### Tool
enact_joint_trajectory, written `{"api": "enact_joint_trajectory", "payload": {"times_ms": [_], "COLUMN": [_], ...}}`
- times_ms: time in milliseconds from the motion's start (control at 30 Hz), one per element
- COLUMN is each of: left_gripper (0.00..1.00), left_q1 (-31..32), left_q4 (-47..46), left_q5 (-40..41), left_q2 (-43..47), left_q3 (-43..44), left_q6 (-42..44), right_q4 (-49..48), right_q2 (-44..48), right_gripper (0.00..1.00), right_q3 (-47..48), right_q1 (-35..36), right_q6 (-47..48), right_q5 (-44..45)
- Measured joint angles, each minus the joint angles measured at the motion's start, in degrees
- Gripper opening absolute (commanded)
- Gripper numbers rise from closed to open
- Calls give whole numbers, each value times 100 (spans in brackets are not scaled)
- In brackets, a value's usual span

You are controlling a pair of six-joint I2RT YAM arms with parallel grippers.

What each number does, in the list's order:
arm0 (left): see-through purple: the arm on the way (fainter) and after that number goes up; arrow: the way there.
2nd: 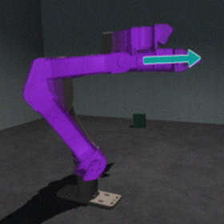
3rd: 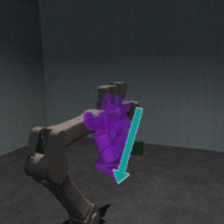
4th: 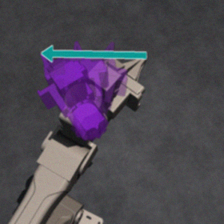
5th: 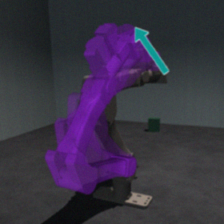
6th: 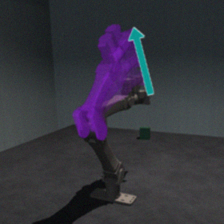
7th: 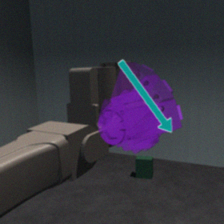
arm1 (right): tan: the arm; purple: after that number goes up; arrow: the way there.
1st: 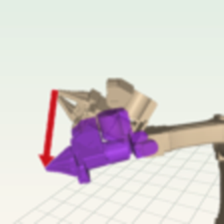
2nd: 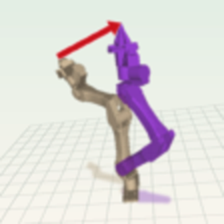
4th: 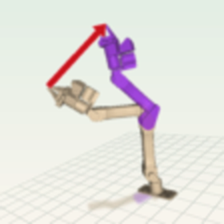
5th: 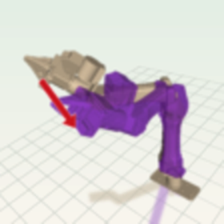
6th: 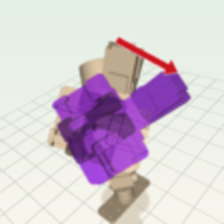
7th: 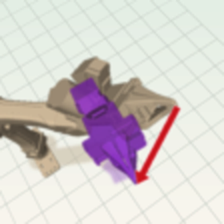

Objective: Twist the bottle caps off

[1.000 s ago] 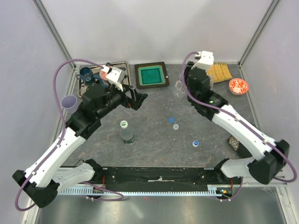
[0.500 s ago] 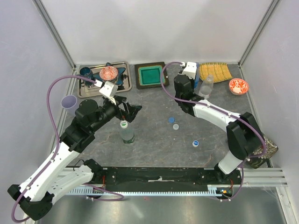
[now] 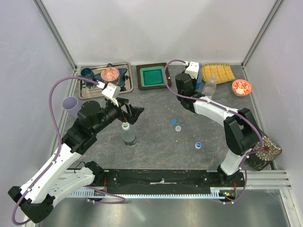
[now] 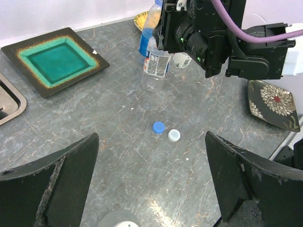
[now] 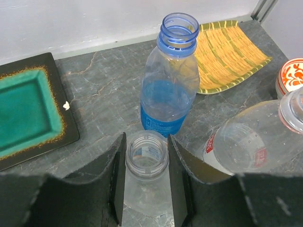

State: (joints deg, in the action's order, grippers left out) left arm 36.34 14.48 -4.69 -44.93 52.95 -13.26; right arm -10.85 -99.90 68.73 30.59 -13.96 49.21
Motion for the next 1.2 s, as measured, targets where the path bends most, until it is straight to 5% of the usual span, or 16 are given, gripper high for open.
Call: {"api": "enact_joint_trajectory", "payload": {"times_ms": [233, 433, 833, 1200], "left_gripper": [100, 100, 100, 99], "left_q1": [0, 0, 0, 0], "left_q4": [0, 0, 0, 0], "left_q5": [0, -11, -17, -37], "left_q2": [-52, -66, -129, -131], "left_q3": [0, 0, 0, 0], "left_q6": [0, 0, 0, 0], "right_q4": [144, 542, 944, 1008], "right_q2": [50, 149, 247, 262], "right_gripper": [52, 67, 73, 63], "right_q3": [0, 0, 195, 280], "right_q1": [-7, -7, -7, -7], "right_q6": [-192, -313, -332, -334], "right_q5": [-15, -153, -306, -420]}}
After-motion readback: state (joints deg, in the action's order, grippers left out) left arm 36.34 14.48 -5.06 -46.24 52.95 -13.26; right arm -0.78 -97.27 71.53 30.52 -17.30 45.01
